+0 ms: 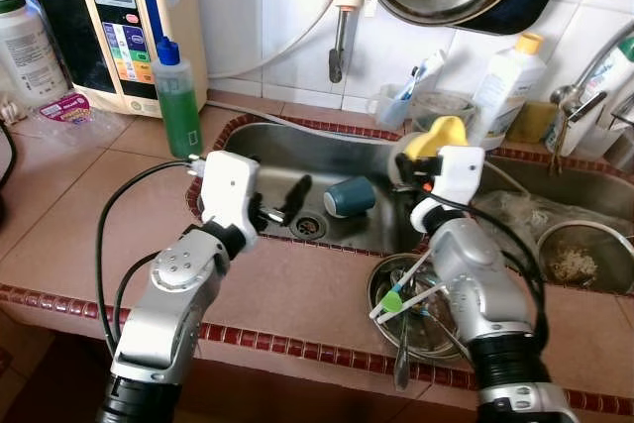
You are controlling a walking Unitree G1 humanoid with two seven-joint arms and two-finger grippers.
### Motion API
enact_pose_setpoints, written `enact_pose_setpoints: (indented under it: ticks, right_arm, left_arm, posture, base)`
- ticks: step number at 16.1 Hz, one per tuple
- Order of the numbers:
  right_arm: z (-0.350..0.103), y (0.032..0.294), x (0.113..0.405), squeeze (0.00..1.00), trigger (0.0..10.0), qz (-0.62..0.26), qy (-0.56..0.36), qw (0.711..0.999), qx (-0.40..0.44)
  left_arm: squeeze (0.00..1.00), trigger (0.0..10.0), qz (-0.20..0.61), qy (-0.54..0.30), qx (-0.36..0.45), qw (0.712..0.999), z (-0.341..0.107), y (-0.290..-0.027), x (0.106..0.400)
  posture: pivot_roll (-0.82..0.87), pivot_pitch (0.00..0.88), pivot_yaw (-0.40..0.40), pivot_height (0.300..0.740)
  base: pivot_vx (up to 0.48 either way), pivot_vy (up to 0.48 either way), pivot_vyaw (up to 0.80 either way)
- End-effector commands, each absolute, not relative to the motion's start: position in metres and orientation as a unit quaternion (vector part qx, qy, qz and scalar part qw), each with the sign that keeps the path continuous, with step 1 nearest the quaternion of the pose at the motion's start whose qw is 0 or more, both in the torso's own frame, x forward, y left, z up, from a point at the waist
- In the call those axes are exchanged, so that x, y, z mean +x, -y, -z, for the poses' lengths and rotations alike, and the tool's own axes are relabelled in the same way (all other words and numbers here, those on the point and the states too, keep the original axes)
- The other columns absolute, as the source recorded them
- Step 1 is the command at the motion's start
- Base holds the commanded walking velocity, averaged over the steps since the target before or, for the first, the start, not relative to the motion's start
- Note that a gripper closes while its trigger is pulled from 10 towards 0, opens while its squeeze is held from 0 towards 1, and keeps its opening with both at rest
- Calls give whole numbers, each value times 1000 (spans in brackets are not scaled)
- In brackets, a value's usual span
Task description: Kitchen organization
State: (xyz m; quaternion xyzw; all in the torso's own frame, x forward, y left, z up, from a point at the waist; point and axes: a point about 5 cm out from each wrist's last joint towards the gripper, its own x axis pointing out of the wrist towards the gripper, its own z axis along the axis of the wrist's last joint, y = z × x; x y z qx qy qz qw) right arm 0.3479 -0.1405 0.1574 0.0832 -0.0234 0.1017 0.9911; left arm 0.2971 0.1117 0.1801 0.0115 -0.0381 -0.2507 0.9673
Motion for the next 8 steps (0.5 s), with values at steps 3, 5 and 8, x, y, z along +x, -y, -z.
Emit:
enact_pose_setpoints:
  ticks: [3,5,8]
  right_arm:
    - [-166,154,350,0,10000,-100,31,992,64]
    - [-163,159,353,0,10000,-101,20,994,47]
    - [-161,162,355,0,10000,-109,12,993,43]
  left_arm:
    - [0,10000,291,46,26,955,-190,-99,286]
    - [0,10000,302,38,42,952,-189,-96,280]
    - [0,10000,305,21,48,951,-183,-97,270]
  posture:
    - [-73,13,-36,740]
    - [-70,39,-29,740]
    - [-50,93,-25,740]
  base:
    - [0,0,0]
    - [0,0,0]
    - [0,0,0]
